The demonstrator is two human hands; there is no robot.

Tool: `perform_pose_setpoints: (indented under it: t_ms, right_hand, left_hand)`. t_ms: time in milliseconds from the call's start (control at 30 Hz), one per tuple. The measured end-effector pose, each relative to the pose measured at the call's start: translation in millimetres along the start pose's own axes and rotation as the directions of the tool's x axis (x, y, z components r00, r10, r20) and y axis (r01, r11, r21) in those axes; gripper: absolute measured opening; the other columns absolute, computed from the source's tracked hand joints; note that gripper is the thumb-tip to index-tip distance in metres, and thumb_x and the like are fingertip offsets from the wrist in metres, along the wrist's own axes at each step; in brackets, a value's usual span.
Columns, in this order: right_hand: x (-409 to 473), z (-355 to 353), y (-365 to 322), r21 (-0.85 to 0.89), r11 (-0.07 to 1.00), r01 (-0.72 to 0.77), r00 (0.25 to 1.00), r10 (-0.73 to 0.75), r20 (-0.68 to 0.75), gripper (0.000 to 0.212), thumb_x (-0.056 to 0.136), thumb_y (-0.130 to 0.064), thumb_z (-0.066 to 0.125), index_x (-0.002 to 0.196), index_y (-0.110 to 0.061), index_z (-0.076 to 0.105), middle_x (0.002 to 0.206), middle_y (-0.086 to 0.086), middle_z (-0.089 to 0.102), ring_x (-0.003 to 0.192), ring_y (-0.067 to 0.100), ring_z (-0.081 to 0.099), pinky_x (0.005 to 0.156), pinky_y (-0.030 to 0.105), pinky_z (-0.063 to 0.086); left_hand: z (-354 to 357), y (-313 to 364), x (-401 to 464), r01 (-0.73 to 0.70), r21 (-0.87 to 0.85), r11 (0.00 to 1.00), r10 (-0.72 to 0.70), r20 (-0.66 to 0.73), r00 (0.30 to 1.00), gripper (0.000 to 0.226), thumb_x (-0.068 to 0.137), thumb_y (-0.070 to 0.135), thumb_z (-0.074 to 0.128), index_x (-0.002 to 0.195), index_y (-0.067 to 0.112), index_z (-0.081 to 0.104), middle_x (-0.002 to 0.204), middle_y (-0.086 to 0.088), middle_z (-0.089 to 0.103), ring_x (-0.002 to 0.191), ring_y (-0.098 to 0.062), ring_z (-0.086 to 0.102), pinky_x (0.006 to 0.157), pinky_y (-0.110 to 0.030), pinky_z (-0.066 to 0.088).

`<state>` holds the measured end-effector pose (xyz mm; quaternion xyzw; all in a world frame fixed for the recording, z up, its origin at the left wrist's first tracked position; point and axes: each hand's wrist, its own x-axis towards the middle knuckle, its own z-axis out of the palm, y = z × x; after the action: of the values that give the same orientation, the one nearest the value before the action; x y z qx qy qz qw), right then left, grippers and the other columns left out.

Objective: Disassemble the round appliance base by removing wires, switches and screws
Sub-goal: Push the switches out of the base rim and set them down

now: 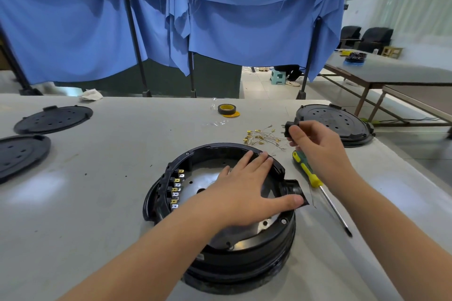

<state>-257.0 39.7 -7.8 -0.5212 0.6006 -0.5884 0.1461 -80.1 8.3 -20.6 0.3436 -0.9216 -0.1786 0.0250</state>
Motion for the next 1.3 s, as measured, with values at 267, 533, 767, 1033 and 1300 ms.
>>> perform_pose_setpoints:
  t_ms: [267,533,767,1033,1300]
  right_hand:
    - [39,7,38,-0.640,0.768,-0.009,0.988,0.107,0.115,0.029,0.074,-0.042,0.077,0.089,-0.025,0.060,0.081,-0.007,0.061,0.077,0.014,0.058,0.065,0.029,0.041]
    - [43,20,56,-0.819,0.569,0.069,0.984,0.096,0.150,0.014,0.084,-0.030,0.063,0.093,-0.020,0.060,0.093,0.000,0.066,0.093,0.023,0.058,0.070,0.031,0.042]
    - [30,13,33,-0.694,0.720,0.022,0.995,0.050,0.084,0.017,0.089,-0.026,0.058,0.105,-0.020,0.062,0.098,-0.005,0.064,0.090,0.016,0.057,0.075,0.031,0.045]
    - [-15,22,-20,-0.667,0.745,-0.010,0.942,0.231,0.244,0.029,0.093,-0.030,0.052,0.120,-0.024,0.059,0.113,-0.007,0.064,0.101,0.015,0.059,0.084,0.027,0.044]
    - [-18,28,-21,-0.752,0.659,0.002,0.945,0.244,0.216,0.030,0.097,-0.017,0.045,0.122,-0.023,0.060,0.116,0.003,0.065,0.104,0.023,0.058,0.080,0.028,0.042]
  left_hand:
    - [-18,-10,-12,0.030,0.007,1.000,-0.030,-0.050,0.998,0.080,0.084,0.072,0.035,0.150,0.033,0.015,0.159,0.017,0.006,0.146,-0.004,-0.002,0.118,-0.048,-0.002]
    - [-45,-75,-43,0.137,-0.198,0.971,-0.214,-0.448,0.868,0.039,0.090,0.034,0.058,0.128,0.024,0.054,0.133,0.007,0.051,0.125,-0.014,0.045,0.104,-0.026,0.032]
    - [-31,-113,-53,0.122,-0.516,0.848,-0.414,-0.499,0.761,0.025,0.092,0.025,0.055,0.116,0.030,0.060,0.117,0.011,0.060,0.109,-0.006,0.057,0.090,-0.025,0.041]
    - [-17,-107,-50,0.007,-0.813,0.582,-0.570,-0.402,0.717,0.039,0.089,0.008,0.044,0.077,0.029,0.075,0.083,0.015,0.074,0.081,0.000,0.066,0.070,-0.022,0.047]
    - [-12,-98,-53,-0.005,-0.852,0.523,-0.615,-0.382,0.690,0.030,0.087,0.008,0.047,0.081,0.019,0.074,0.083,0.005,0.073,0.079,-0.009,0.066,0.065,-0.024,0.047]
